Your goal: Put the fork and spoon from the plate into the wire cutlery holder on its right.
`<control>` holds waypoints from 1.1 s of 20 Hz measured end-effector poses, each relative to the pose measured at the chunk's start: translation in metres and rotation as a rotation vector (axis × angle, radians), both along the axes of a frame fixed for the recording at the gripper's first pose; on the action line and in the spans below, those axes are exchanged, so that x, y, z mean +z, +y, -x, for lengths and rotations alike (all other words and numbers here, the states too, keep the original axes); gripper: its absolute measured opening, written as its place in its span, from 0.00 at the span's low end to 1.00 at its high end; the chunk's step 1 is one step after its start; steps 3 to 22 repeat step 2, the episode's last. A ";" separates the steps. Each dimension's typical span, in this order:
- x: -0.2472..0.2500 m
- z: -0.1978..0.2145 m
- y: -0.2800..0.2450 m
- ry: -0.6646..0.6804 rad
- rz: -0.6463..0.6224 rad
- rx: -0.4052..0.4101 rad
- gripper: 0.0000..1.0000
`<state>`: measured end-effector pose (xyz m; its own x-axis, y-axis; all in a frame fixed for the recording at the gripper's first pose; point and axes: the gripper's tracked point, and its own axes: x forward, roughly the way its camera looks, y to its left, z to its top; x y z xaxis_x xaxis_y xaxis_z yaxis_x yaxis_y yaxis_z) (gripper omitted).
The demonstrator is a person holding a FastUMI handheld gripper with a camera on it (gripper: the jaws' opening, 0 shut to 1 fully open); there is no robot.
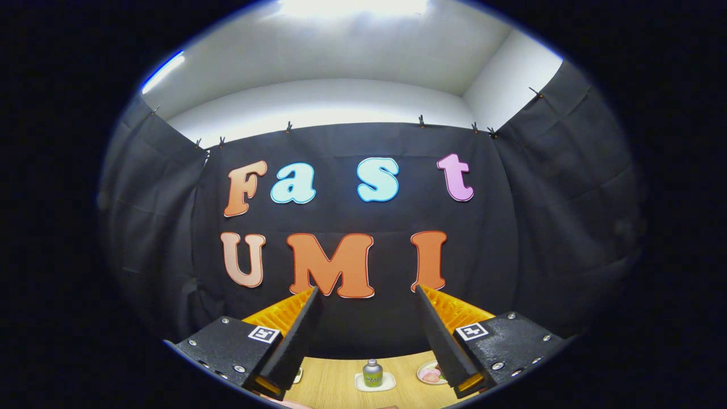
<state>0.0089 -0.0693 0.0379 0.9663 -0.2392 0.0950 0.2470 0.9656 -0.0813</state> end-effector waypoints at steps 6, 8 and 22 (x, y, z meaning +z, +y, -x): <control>0.001 -0.002 0.002 -0.009 0.004 0.003 0.97; 0.001 -0.002 0.002 -0.009 0.004 0.003 0.97; 0.001 -0.002 0.002 -0.009 0.004 0.003 0.97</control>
